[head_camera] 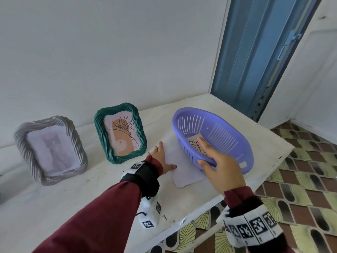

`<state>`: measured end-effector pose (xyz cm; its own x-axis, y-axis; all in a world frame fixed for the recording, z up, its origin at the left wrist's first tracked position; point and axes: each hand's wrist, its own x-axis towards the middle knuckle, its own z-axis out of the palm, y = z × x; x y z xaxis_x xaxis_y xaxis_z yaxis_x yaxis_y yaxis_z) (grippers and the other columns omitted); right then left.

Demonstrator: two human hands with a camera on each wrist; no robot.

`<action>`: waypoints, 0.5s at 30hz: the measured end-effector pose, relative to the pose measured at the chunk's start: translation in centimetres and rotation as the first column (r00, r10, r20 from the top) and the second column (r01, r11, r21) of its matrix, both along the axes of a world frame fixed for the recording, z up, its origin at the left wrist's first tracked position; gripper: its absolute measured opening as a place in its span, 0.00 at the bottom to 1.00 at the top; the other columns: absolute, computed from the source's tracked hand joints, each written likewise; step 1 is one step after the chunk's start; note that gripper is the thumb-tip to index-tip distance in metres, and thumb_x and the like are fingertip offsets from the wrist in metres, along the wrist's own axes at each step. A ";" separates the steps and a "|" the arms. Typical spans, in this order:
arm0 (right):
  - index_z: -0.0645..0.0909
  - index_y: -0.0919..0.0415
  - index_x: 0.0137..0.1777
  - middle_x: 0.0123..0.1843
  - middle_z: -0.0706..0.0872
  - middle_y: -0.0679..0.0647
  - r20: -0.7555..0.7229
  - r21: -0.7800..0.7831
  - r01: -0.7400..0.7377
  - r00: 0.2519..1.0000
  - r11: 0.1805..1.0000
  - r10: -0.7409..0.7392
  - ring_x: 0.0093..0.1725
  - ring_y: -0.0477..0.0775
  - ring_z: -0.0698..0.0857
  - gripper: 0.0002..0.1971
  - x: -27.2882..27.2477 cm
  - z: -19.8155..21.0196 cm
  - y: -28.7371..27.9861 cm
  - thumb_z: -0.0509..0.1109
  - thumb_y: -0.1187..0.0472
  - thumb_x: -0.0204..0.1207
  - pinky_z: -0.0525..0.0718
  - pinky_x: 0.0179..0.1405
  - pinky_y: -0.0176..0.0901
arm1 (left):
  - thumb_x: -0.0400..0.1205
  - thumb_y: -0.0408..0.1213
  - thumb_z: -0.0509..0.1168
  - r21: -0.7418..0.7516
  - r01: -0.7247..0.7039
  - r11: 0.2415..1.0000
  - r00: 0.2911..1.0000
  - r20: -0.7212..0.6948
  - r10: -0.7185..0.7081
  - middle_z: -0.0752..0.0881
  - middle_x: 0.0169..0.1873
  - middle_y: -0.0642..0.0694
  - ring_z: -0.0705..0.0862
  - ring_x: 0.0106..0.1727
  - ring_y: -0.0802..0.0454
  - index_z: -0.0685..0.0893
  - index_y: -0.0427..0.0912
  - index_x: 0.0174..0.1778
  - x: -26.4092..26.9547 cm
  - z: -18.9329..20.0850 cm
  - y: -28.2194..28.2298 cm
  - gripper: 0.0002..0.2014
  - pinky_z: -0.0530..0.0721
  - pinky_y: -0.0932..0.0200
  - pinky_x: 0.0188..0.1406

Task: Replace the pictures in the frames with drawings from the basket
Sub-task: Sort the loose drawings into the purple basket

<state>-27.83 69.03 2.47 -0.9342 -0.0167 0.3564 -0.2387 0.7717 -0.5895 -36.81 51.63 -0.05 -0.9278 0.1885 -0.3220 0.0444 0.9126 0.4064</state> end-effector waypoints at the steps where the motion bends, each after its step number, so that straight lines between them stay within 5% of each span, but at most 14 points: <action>1: 0.52 0.21 0.68 0.58 0.87 0.54 -0.002 -0.024 -0.009 1.000 1.000 0.009 0.56 0.55 0.84 0.36 0.0 0.2 0.2 0.68 0.58 0.76 0.85 0.54 0.50 | 0.77 0.53 0.66 0.001 0.004 1.000 1.000 0.002 -0.004 0.52 0.81 0.41 0.56 0.80 0.42 0.36 0.38 0.80 0.1 0.2 0.1 0.50 0.54 0.52 0.76; 6: 0.61 0.34 0.73 0.67 0.74 0.32 -0.022 -0.128 -0.030 0.999 0.991 0.028 0.64 0.39 0.78 0.32 -0.3 0.6 0.9 0.70 0.61 0.76 0.75 0.58 0.27 | 0.79 0.48 0.64 0.027 0.019 0.999 1.000 0.010 -0.019 0.54 0.81 0.42 0.51 0.81 0.45 0.36 0.39 0.80 0.4 0.5 0.6 0.47 0.47 0.53 0.78; 12: 0.61 0.33 0.72 0.63 0.68 0.24 -0.061 -0.165 -0.042 0.998 0.985 0.032 0.63 0.30 0.72 0.32 -0.6 0.9 1.2 0.70 0.61 0.75 0.75 0.59 0.28 | 0.80 0.47 0.63 -0.018 0.038 0.999 0.999 -0.002 -0.038 0.60 0.79 0.39 0.53 0.81 0.40 0.37 0.41 0.80 0.3 0.3 1.2 0.45 0.46 0.55 0.78; 15: 0.63 0.36 0.73 0.60 0.66 0.19 -0.072 -0.173 -0.036 0.997 0.984 0.024 0.61 0.27 0.70 0.32 -0.6 0.9 1.4 0.71 0.61 0.75 0.75 0.60 0.30 | 0.80 0.48 0.64 -0.048 0.026 0.998 1.000 -0.010 -0.027 0.49 0.81 0.37 0.48 0.82 0.41 0.35 0.39 0.79 0.3 0.2 1.3 0.47 0.44 0.53 0.79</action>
